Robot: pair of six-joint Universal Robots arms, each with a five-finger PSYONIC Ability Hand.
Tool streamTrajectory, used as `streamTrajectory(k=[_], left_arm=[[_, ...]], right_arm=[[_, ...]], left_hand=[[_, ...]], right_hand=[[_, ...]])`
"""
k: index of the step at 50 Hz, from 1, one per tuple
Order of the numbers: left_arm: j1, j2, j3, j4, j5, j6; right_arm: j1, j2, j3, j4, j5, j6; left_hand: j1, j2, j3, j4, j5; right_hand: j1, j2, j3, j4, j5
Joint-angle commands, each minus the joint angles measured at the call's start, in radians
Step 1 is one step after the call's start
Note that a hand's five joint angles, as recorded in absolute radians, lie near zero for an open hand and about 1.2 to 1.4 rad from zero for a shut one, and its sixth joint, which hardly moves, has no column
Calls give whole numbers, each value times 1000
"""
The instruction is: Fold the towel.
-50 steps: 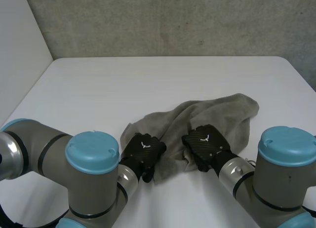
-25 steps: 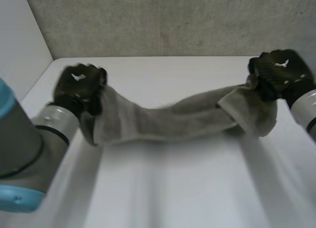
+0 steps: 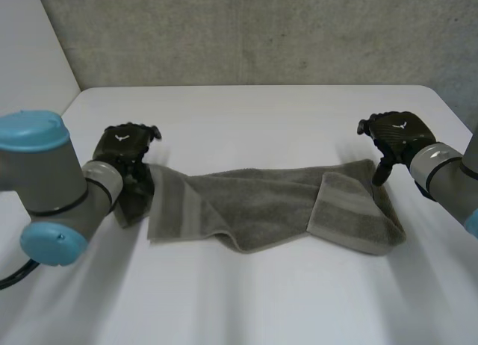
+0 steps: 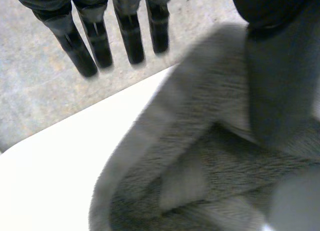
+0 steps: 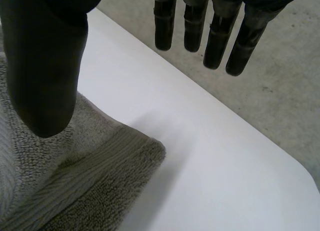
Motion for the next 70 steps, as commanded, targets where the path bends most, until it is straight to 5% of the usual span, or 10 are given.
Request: streamTrajectory(k=[1, 16, 23, 30, 35, 50, 70], left_arm=[[25, 76, 10, -113, 7, -3], [-44, 363, -350, 9, 10, 11], [-185, 264, -401, 66, 0, 46], [-224, 153, -390, 101, -34, 147], [-224, 104, -370, 124, -60, 214], [-208, 43, -344, 261, -66, 234], [-204, -37, -296, 358, -72, 235]], right_arm=[[48, -123, 52, 66, 29, 9], [206, -364, 436, -62, 26, 2], [301, -216, 459, -162, 49, -2], [312, -121, 445, -219, 71, -37], [307, -74, 442, -259, 77, -84], [295, -79, 436, -315, 157, -110], [166, -143, 459, -325, 146, -140]], left_hand=[[-172, -189, -176, -167, -337], [-111, -127, -114, -105, -275], [-87, -104, -91, -82, -252], [170, 154, 167, 176, 6], [353, 337, 349, 359, 188], [327, 311, 323, 333, 162], [330, 313, 326, 335, 165]], right_hand=[[-137, -133, -118, -111, -78], [-63, -60, -45, -38, -4], [48, 52, 66, 73, 107], [150, 154, 169, 176, 209], [239, 243, 257, 264, 298], [485, 489, 504, 511, 544], [615, 618, 633, 640, 674]])
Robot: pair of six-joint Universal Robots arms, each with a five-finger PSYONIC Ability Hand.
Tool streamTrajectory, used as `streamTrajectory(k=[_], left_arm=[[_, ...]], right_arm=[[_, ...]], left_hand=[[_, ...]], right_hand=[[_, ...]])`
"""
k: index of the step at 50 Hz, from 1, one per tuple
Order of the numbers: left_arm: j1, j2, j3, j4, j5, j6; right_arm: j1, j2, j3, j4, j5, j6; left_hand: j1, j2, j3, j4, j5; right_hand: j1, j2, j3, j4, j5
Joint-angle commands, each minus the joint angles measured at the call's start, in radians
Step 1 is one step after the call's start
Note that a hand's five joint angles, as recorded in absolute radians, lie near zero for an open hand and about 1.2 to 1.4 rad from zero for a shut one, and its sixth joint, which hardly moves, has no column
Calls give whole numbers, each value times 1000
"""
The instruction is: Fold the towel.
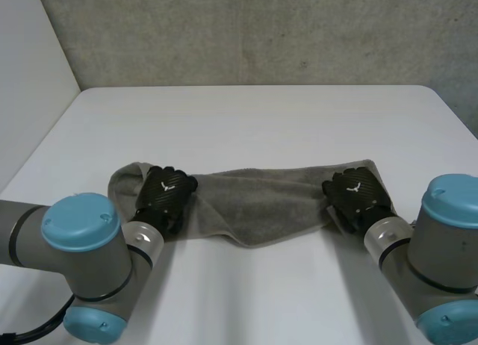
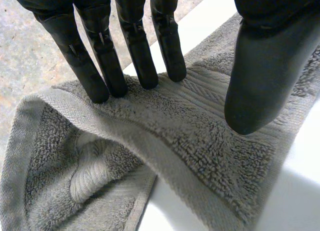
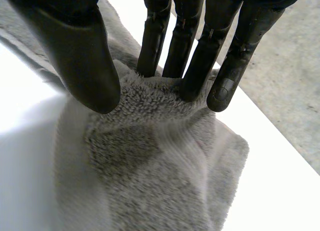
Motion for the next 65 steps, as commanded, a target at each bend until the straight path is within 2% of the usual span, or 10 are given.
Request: streamTrajectory(k=[1, 5, 7, 10, 15, 21, 31, 53, 59, 65], left_arm=[[0, -35, 22, 4, -1, 1], [0, -41, 22, 2, 0, 1], [0, -41, 20, 1, 0, 1], [2, -39, 15, -5, 0, 1], [3, -22, 0, -12, 0, -1], [3, 31, -26, -70, 3, -4], [-14, 76, -51, -104, 11, -16], [-116, -36, 135, -81, 29, -101], [-143, -107, 213, -94, 34, -99], [-146, -159, 253, -151, 35, -92]], right_arm=[[-64, -38, 4, 7, -11, 1], [-98, -38, 4, 10, -17, 0], [-126, -38, 4, 13, -40, -5], [-149, -38, -2, 14, -61, -14], [-179, -40, -8, 13, -71, -14], [-222, -37, -19, 13, -72, -13], [-222, -31, -22, 14, -72, -13], [-210, -28, -14, 14, -72, -10], [-213, -28, -16, 14, -71, -8], [-221, -28, -22, 14, -66, -7]], left_hand=[[-93, -88, -97, -89, -268], [-93, -88, -97, -89, -268], [-93, -88, -97, -89, -268], [-93, -88, -97, -89, -268], [-196, -191, -199, -192, -371], [-541, -536, -545, -537, -716], [-554, -549, -558, -550, -729], [-457, -452, -461, -453, -632], [-272, -267, -276, -268, -447], [29, 35, 26, 34, -145]], right_hand=[[53, 64, 56, 59, 61], [98, 108, 101, 103, 105], [325, 335, 328, 331, 333], [481, 491, 484, 486, 488], [481, 491, 484, 487, 489], [481, 491, 484, 487, 489], [481, 491, 484, 487, 489], [481, 491, 484, 487, 489], [481, 491, 484, 487, 489], [481, 491, 484, 487, 489]])
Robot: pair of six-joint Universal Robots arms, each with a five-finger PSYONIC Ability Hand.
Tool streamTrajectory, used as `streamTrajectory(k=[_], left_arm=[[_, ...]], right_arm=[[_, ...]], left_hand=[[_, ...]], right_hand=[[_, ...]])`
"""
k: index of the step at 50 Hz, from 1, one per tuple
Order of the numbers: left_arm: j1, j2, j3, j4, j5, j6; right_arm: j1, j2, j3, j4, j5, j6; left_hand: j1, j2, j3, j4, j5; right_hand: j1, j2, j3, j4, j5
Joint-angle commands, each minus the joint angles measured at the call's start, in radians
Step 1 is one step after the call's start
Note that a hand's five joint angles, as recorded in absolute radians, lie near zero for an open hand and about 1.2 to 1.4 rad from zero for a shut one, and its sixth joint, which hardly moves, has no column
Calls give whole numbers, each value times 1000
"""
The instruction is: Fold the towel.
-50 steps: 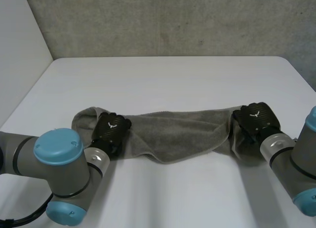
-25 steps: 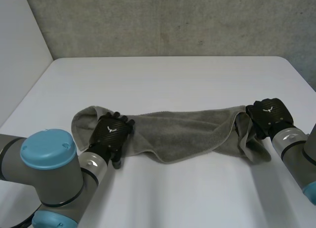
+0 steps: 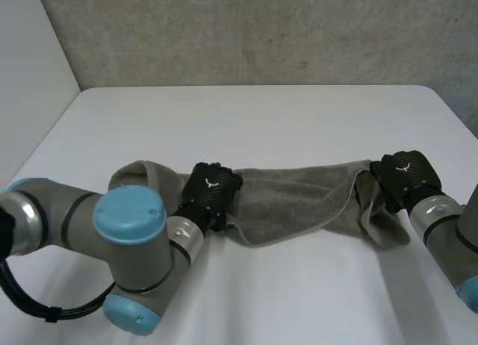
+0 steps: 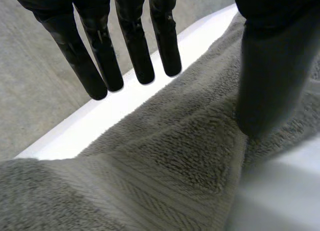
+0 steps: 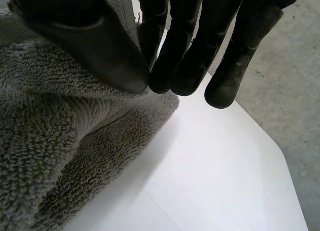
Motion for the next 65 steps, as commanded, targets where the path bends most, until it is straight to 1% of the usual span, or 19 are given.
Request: streamTrajectory(k=[1, 9, 14, 19, 23, 27, 35, 38, 42, 48, 51, 53, 54, 55, 56, 58, 59, 61, 65], left_arm=[[-2, -53, 43, -62, 1, 7], [5, 5, 37, -71, -13, -1], [25, 112, 8, -72, -13, -1], [82, 277, -33, -75, -10, 5], [131, 472, -36, -92, -7, 2], [162, 563, -24, -127, -2, -2], [217, 599, -53, -218, 5, -1], [217, 525, -115, -236, 14, 12], [229, 439, -135, -258, 44, 36], [303, 309, -3, -261, 70, 130], [306, 250, 168, -258, 70, 160], [303, 202, 398, -258, 65, 142], [303, 201, 399, -258, 65, 142], [300, 188, 513, -258, 60, 121], [300, 188, 514, -258, 60, 120], [297, 188, 617, -256, 57, 87], [292, 194, 735, -250, 54, 26], [291, 201, 804, -244, 54, -27], [292, 259, 841, -235, 56, -132]], right_arm=[[-7, 0, -6, 0, 4, 2], [-9, -23, -13, 18, 9, 3], [-3, -115, -42, 112, -3, 13], [1, -299, -178, 348, -115, 74], [-6, -388, -276, 467, -181, 111], [-22, -449, -417, 644, -255, 96], [-70, -408, -442, 778, -281, -29], [-65, -319, -372, 811, -263, -191], [-64, -262, -353, 818, -256, -240], [-56, -146, -447, 727, -233, -234], [8, -78, -542, 569, -227, -207], [59, -23, -642, 322, -189, -184], [59, -23, -643, 321, -189, -184], [74, -14, -675, 179, -145, -178], [74, -14, -675, 178, -144, -178], [86, -17, -697, -100, -68, -162], [86, -17, -697, -101, -68, -162], [99, -60, -678, -274, -48, -118], [113, -127, -637, -281, -94, -38]], left_hand=[[192, 203, 202, 196, 31], [658, 670, 669, 663, 498], [659, 671, 670, 663, 498], [659, 671, 670, 663, 498], [659, 671, 670, 663, 498], [659, 671, 670, 663, 498], [659, 671, 670, 663, 498], [659, 671, 670, 663, 498], [659, 671, 670, 663, 498], [659, 671, 670, 663, 498], [659, 671, 670, 663, 498], [659, 671, 670, 663, 498], [659, 671, 670, 663, 498], [659, 671, 670, 663, 498], [659, 671, 670, 663, 498], [659, 671, 670, 663, 498], [659, 671, 670, 663, 498], [659, 671, 670, 663, 498], [659, 671, 670, 663, 498]], right_hand=[[79, 85, 68, 63, 59], [79, 85, 68, 63, 59], [79, 85, 68, 63, 59], [79, 85, 68, 63, 59], [79, 85, 68, 63, 59], [79, 85, 68, 63, 59], [79, 85, 68, 63, 59], [79, 85, 68, 63, 59], [79, 85, 68, 63, 59], [79, 85, 68, 63, 59], [79, 85, 68, 63, 59], [79, 85, 68, 63, 59], [79, 85, 68, 63, 59], [79, 85, 68, 63, 59], [79, 85, 68, 63, 59], [79, 85, 68, 63, 59], [79, 85, 68, 63, 59], [79, 85, 68, 63, 59], [79, 85, 68, 63, 59]])
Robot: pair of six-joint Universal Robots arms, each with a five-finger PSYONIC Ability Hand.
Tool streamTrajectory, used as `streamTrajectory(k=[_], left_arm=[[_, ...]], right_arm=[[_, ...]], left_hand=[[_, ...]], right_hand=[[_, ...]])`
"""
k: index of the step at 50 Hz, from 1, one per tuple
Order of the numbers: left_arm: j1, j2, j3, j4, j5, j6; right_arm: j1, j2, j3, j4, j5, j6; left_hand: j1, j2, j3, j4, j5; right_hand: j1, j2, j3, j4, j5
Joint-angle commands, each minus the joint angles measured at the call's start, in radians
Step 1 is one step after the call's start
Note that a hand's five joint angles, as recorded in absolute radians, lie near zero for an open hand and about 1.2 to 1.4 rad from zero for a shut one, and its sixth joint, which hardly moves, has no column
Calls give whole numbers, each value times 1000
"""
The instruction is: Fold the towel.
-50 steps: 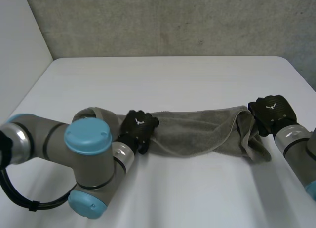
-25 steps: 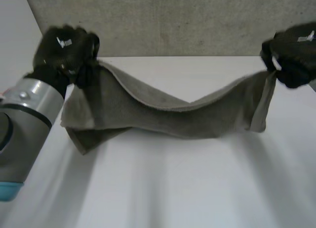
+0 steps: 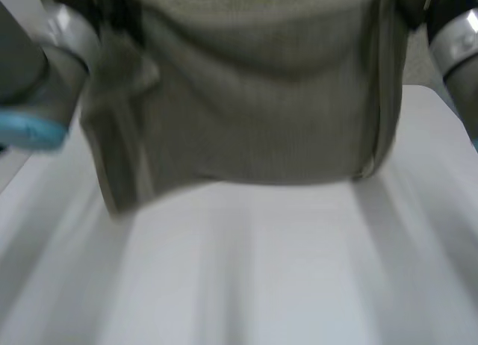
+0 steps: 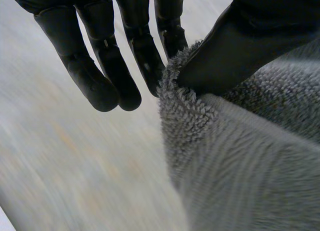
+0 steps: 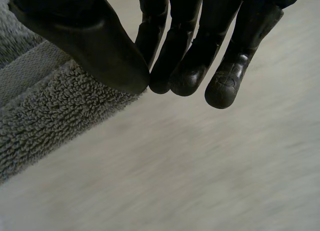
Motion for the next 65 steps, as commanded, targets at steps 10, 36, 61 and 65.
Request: streamTrajectory(k=[10, 36, 61, 65], left_arm=[[20, 137, -219, 13, 14, -174], [84, 131, -1076, 290, 158, 131], [86, 125, -1039, 312, 154, 56], [84, 107, -1008, 312, 152, 36]], right_arm=[[-50, -145, 244, -78, -296, 253], [-242, -30, 572, 615, -523, -224], [-227, -201, 806, 389, -290, 227], [-221, -190, 840, 326, -235, 229]], left_hand=[[5, -77, -152, -123, -252], [5, -77, -152, -123, -252], [5, -77, -152, -123, -252], [5, -77, -152, -123, -252]], right_hand=[[77, 84, 68, 63, 59], [-453, -446, -463, -467, -471], [-999, -993, -1009, -1013, -1017], [-999, -993, -1009, -1013, -1017]])
